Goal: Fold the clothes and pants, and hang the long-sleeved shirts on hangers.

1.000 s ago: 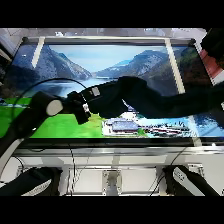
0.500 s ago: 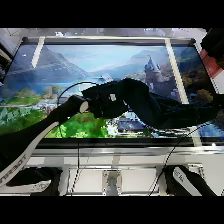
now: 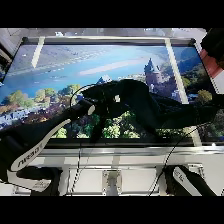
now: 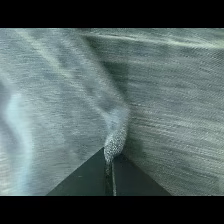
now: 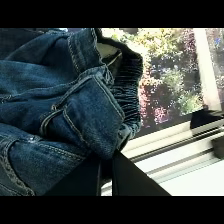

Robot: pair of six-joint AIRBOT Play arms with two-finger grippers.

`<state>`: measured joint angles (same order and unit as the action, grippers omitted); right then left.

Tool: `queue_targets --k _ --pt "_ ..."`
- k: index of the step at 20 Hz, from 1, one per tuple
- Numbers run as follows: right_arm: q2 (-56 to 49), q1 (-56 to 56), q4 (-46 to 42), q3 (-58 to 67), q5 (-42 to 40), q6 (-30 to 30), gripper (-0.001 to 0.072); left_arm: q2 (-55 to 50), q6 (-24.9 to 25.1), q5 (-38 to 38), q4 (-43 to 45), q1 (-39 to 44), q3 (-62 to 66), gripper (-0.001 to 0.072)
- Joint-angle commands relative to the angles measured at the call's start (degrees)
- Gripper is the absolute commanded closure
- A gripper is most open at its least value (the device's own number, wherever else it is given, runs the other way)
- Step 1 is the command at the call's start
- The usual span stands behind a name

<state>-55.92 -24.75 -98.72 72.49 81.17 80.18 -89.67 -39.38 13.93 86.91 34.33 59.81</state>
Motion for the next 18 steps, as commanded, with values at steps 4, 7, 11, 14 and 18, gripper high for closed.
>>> queue_targets --k 4,7,11,14,18 --pt "0.0 -0.02 6.45 0.0 -9.75 -0.39 0.0693 8.85 -20.02 3.04 0.09 -16.26 5.35 0.068" --pt "-1.62 0.02 16.83 1.01 -18.71 -0.44 0.0695 16.7 -24.26 18.53 5.42 -29.09 11.76 0.0681" --pt "-8.5 0.02 33.05 10.23 -20.15 -5.77 0.0694 27.65 -27.32 24.13 7.8 -40.63 16.7 0.068" --pt "-13.16 0.02 46.99 20.31 -18.93 -9.75 0.0695 34.64 -27.32 24.87 7.82 -42.47 18.16 0.068" --pt "-14.56 0.02 34.67 27.28 -6.64 -7.78 0.0695 38.75 -27.32 42.93 7.74 -43.39 18.16 0.068"
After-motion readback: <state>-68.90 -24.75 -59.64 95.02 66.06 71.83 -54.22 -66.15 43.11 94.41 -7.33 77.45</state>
